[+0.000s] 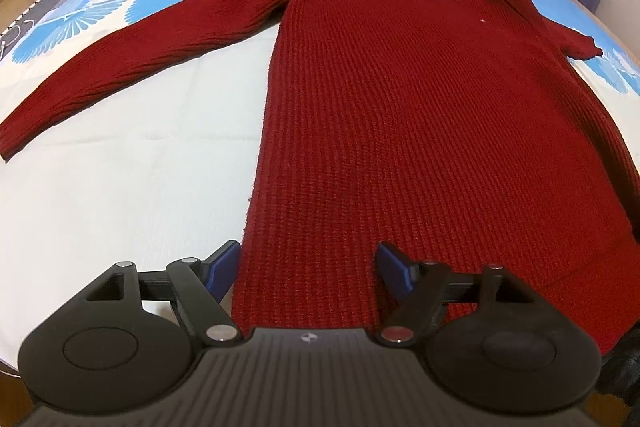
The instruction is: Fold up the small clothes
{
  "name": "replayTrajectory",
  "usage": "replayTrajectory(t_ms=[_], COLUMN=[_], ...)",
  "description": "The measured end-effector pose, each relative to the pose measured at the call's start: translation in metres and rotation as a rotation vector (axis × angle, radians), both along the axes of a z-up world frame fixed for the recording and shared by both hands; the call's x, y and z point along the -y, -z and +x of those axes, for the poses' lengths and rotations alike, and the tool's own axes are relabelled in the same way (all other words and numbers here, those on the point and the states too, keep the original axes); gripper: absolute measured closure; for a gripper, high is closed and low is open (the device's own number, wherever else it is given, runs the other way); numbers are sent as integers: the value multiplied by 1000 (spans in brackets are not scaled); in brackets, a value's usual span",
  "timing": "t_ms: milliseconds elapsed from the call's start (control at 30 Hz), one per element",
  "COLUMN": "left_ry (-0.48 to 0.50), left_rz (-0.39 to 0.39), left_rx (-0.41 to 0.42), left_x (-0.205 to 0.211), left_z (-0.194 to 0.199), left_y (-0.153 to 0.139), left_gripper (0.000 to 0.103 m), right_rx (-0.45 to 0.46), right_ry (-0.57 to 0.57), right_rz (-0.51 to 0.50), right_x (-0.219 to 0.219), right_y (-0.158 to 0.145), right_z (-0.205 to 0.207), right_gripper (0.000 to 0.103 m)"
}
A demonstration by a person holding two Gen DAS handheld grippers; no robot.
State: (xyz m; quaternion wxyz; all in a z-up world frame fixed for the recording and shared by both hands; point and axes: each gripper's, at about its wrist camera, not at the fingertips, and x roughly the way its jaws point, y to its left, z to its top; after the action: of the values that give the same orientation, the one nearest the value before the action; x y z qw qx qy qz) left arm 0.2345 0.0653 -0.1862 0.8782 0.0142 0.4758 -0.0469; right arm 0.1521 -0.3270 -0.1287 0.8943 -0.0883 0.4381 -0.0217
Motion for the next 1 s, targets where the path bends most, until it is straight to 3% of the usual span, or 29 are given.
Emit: replayTrajectory(t_ms=[100, 167, 267, 300, 367, 433, 567, 633, 700, 767, 800, 833, 867, 900, 933, 1000], left_ry=[-9, -12, -13, -19, -40, -57, -56, -40, -17, 20, 34, 40, 45, 54, 48, -1], left_rz=[-5, -2, 21, 31, 32, 19, 13, -13, -36, -54, -34, -9, -4, -16, -25, -72], left_rx=[-3, 1, 10, 10, 2, -7, -11, -30, -43, -63, -58, -41, -16, 10, 17, 20], left_x=[0, 0, 0, -1, -3, -7, -6, -5, -3, 1, 5, 10, 12, 13, 11, -1], left_z=[1, 0, -2, -2, 0, 2, 4, 4, 3, 2, 1, -1, -3, -5, -6, -10], left_y=[0, 1, 2, 2, 3, 3, 2, 3, 3, 5, 6, 6, 4, -3, -8, -18], left_gripper=[23, 23, 20, 18, 15, 15, 15, 14, 10, 4, 4, 13, 24, 71, 84, 84], right_rx=[18, 48, 128, 120, 41, 45, 171, 147, 100, 50, 24, 2, -33, -47, -34, -2], right_ry=[-20, 41, 225, 309, 520, 605, 581, 520, 472, 398, 364, 337, 298, 263, 241, 265], right_rz=[-30, 15, 160, 214, 215, 264, 436, 520, 537, 498, 458, 423, 379, 318, 280, 307], right_x=[-2, 10, 54, 74, 110, 132, 143, 137, 128, 111, 101, 93, 81, 70, 65, 69], right_y=[-1, -10, -33, -33, -22, -18, -30, -29, -25, -21, -19, -16, -12, -10, -13, -19], right_z=[-4, -7, -16, -18, -17, -21, -32, -26, -15, -4, 1, 4, 7, 9, 9, 0], right_gripper=[96, 97, 100, 103, 103, 103, 99, 89, 64, 51, 52, 58, 92, 91, 92, 93])
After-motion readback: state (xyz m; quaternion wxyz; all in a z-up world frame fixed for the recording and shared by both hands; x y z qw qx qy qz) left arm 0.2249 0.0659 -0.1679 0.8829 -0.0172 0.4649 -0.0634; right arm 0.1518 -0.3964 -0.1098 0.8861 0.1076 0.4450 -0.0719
